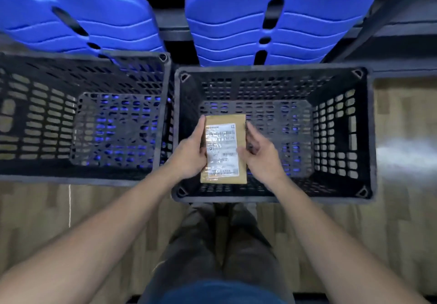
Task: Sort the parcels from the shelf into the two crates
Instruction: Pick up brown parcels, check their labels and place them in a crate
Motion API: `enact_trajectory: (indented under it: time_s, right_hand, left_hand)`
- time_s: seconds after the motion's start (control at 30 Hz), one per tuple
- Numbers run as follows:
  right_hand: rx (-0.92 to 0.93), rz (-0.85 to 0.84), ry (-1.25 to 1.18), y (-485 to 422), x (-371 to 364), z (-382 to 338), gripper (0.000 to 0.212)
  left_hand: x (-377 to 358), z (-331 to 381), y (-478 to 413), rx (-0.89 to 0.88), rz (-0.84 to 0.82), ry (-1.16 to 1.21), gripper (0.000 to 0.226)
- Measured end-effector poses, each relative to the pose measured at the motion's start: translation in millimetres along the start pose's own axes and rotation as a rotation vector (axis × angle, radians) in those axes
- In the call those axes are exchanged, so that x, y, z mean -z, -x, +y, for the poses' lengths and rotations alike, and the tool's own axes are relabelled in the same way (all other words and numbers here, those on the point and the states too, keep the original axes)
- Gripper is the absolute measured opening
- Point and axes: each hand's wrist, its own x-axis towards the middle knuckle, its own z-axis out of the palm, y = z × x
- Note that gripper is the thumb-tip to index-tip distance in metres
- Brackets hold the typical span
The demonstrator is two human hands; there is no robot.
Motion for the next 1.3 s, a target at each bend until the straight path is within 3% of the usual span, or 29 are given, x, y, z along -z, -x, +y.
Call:
enact_trajectory:
  time_s: [0.23, 0.4, 0.77, 0.93, 1.13, 1.3]
  right_hand:
    - [-0.107, -0.305, 0.589, -29.1, -5.6, 30.3, 0.116]
    - [-0.134, -0.395, 0.844, -51.6, -7.9, 42.9, 0.135]
    - [-0.038, -0.467, 1.188, -77.1, -13.3, 63.3, 0.129]
    - [-0.021, -0.454, 1.302, -87.6, -19.4, 72.2, 0.129]
    - [-0.078, -0.454, 1.311, -85.9, -23.4, 69.7, 0.13]
    - [0.041, -0.334, 1.211, -77.3, -15.4, 52.2, 0.096]
  left_hand:
    - [-39.5, -37.5, -36.5, 0.088, -0.22, -0.264, 0.142]
    - [-59.9, -34.3, -59.8, 0.185, -0.238, -0.487, 0.15]
    - [-92.1, -56.2, -96.1, 0.215, -0.243, -0.814, 0.131]
    - [-98.9, -61.7, -103.8, 0.251, -0.196, -0.806, 0.11]
    - [-101.5, -57.9, -103.1, 0.289, -0.178, -0.811, 0.106]
    - [-90.2, -44.8, -88.5, 0.157, -0.084, -0.882, 0.1]
